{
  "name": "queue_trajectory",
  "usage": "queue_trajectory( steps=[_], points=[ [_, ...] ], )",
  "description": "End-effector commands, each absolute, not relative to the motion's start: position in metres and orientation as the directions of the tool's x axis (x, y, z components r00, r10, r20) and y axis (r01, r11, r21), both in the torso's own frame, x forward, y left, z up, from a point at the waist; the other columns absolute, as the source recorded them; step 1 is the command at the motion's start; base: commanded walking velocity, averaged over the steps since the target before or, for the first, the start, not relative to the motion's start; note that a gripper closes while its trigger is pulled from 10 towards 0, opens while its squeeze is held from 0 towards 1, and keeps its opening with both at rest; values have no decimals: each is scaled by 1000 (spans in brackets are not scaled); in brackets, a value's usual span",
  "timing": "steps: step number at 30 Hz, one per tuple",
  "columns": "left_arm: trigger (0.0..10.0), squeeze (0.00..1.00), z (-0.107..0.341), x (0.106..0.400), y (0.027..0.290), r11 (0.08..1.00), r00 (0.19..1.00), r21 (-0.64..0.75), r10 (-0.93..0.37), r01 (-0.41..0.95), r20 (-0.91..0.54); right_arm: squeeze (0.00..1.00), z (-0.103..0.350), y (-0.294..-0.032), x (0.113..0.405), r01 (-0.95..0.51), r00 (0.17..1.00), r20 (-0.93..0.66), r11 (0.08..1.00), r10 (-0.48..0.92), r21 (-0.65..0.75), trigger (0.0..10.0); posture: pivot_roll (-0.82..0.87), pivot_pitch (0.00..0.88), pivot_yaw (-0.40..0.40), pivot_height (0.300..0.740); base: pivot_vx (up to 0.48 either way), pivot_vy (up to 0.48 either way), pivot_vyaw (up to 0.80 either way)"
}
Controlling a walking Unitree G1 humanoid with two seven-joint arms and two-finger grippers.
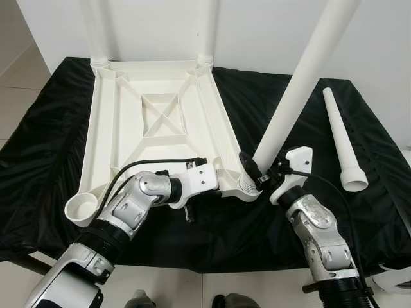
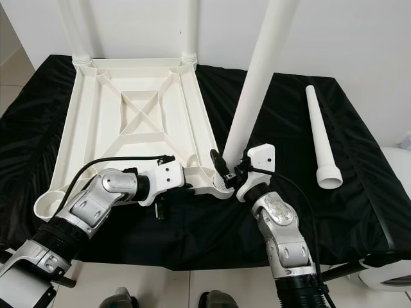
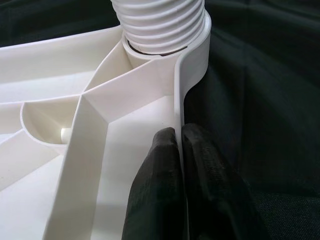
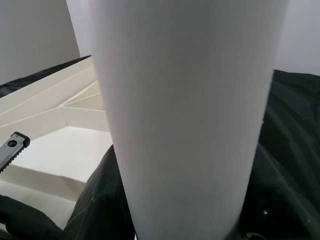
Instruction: Building children table
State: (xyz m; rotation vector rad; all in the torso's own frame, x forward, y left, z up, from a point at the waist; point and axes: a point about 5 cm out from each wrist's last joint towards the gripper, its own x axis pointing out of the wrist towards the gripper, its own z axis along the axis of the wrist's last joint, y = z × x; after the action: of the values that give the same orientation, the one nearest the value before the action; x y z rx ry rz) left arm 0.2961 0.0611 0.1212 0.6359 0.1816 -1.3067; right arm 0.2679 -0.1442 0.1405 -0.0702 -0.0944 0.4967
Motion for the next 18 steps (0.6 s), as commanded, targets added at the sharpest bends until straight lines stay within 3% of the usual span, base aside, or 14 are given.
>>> queue_trajectory(
  steps=[1,18],
  points=[
    [10000,0,108,299,77,194,333,307,-794,932,-509,0,109,-146,261,-484,874,-82,873,479,-57,10000,3,67,-58,740,0,0,0],
    [10000,0,109,297,75,188,329,310,-797,932,-507,0,108,-141,259,-552,833,-77,833,548,-42,10000,5,58,-58,740,0,0,0]
  ],
)
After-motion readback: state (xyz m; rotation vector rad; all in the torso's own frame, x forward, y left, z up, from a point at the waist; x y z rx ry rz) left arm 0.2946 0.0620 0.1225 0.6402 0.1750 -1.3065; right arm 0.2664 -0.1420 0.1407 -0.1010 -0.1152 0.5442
